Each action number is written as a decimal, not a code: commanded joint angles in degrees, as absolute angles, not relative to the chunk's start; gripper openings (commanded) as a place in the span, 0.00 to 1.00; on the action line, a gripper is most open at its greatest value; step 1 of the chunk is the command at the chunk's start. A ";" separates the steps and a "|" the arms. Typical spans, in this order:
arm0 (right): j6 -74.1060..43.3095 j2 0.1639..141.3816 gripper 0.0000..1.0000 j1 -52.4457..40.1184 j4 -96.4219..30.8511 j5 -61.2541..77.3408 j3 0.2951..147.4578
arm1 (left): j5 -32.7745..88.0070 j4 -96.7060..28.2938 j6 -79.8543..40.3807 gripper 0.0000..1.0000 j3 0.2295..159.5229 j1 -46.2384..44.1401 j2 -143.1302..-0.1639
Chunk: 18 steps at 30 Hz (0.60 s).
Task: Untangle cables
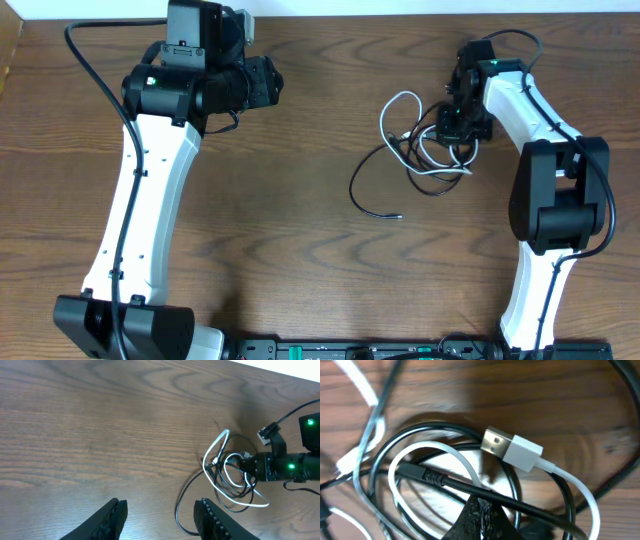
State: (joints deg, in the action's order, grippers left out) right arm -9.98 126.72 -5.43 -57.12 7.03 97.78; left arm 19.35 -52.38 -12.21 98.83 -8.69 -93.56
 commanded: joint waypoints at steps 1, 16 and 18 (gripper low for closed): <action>-8.82 120.33 0.01 -5.69 -57.21 15.27 100.36 | 18.57 -52.18 -12.73 0.49 98.08 -8.71 -94.32; -7.70 95.64 0.01 -4.21 -51.94 37.17 102.98 | 19.03 -51.86 -15.53 0.48 98.08 -9.43 -94.32; -8.43 93.71 0.01 -4.21 -49.43 40.99 102.98 | 19.00 -51.51 -15.53 0.48 98.08 -10.33 -94.32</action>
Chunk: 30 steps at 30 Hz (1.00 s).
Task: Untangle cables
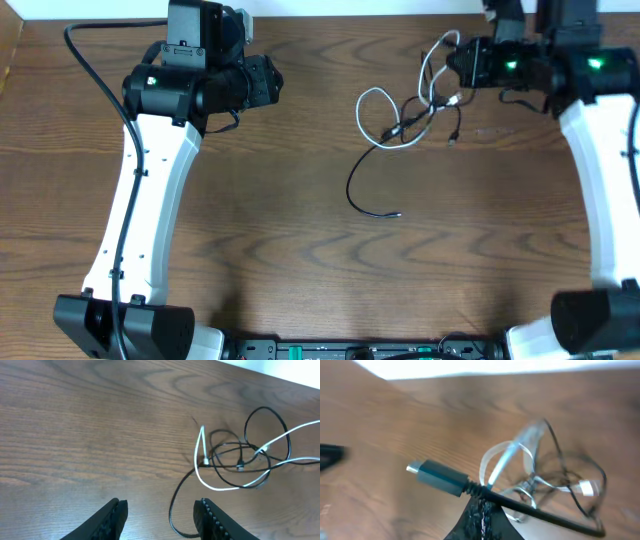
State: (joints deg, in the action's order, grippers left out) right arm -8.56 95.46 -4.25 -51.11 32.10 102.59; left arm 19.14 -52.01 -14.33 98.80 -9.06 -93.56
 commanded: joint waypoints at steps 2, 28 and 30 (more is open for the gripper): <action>-10.61 92.25 0.01 -4.21 -46.87 42.92 102.98 | 18.98 -50.96 -15.51 0.48 98.08 -11.35 -94.32; -33.01 89.80 0.01 -4.36 -29.58 37.80 102.98 | 18.98 -50.04 -15.53 0.48 98.08 -12.58 -94.32; -31.44 89.89 0.01 -5.41 -34.50 32.34 102.96 | 18.98 -50.04 -15.53 0.49 98.08 -12.58 -94.32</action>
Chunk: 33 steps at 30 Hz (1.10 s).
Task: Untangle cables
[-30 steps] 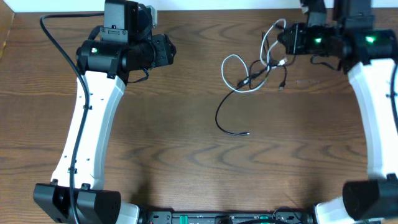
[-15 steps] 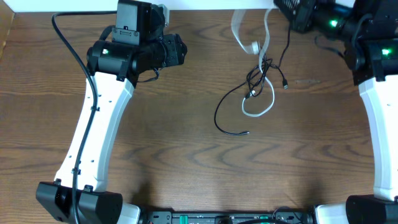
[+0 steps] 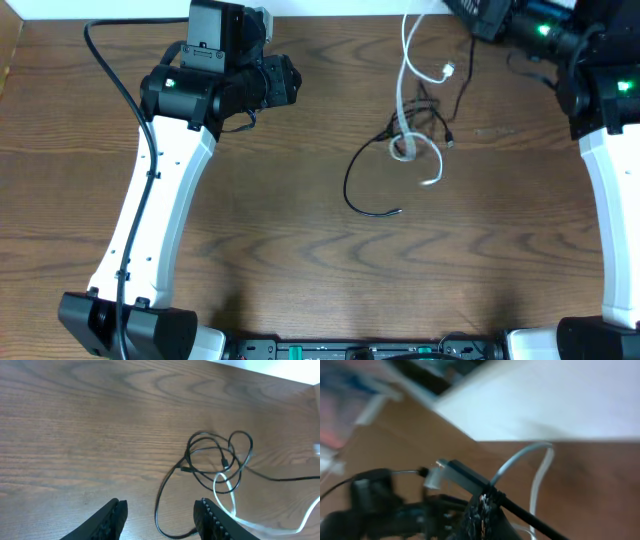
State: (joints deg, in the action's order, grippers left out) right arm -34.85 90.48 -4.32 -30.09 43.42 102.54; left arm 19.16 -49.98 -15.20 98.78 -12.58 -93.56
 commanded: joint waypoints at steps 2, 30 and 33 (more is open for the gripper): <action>-28.64 90.15 0.01 -7.09 -37.98 28.12 102.96 | 18.98 -50.04 -15.53 0.49 98.08 -12.58 -94.32; -10.68 106.98 0.60 -19.86 -58.43 12.51 103.02 | 18.79 -50.30 -15.51 0.49 98.08 -12.58 -94.32; -12.19 107.72 0.61 -19.68 -60.97 7.46 102.96 | 18.76 -50.30 -15.51 0.49 98.04 -12.58 -94.32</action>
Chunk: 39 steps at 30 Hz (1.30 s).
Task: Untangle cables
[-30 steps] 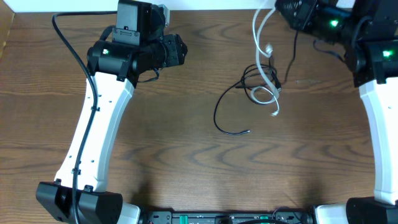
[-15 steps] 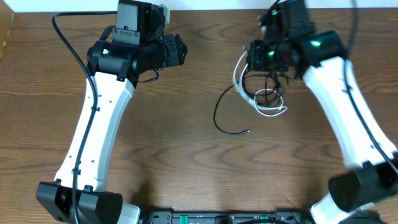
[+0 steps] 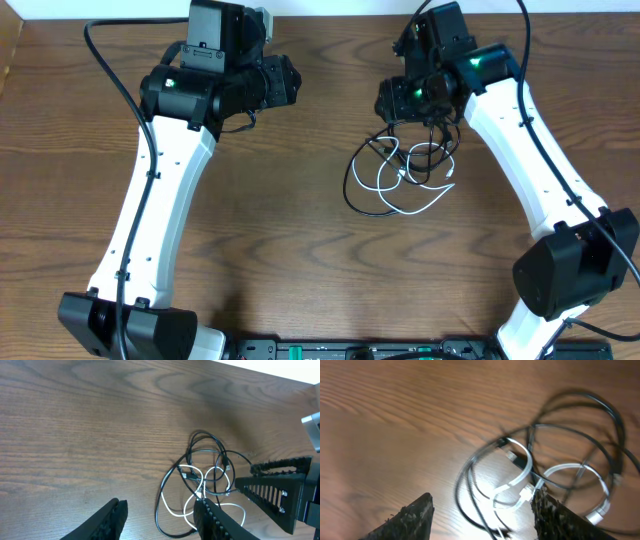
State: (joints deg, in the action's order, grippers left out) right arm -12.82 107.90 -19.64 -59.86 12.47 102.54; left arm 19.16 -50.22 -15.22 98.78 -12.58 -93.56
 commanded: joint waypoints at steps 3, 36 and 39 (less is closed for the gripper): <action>-11.60 109.14 0.63 -19.25 -63.29 7.03 102.96 | 18.79 -50.33 -15.51 0.49 97.93 -12.58 -94.32; -18.09 126.96 0.01 -20.40 -59.46 14.33 109.71 | 18.76 -51.00 -15.51 0.49 97.71 -12.58 -94.35; -16.38 124.92 0.01 -19.53 -62.48 14.35 116.44 | 18.79 -51.40 -15.51 0.49 97.71 -12.58 -94.35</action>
State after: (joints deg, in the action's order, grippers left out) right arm -19.84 128.20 -20.36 -61.08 13.19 108.84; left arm 19.14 -50.98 -15.20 98.15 -12.58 -93.56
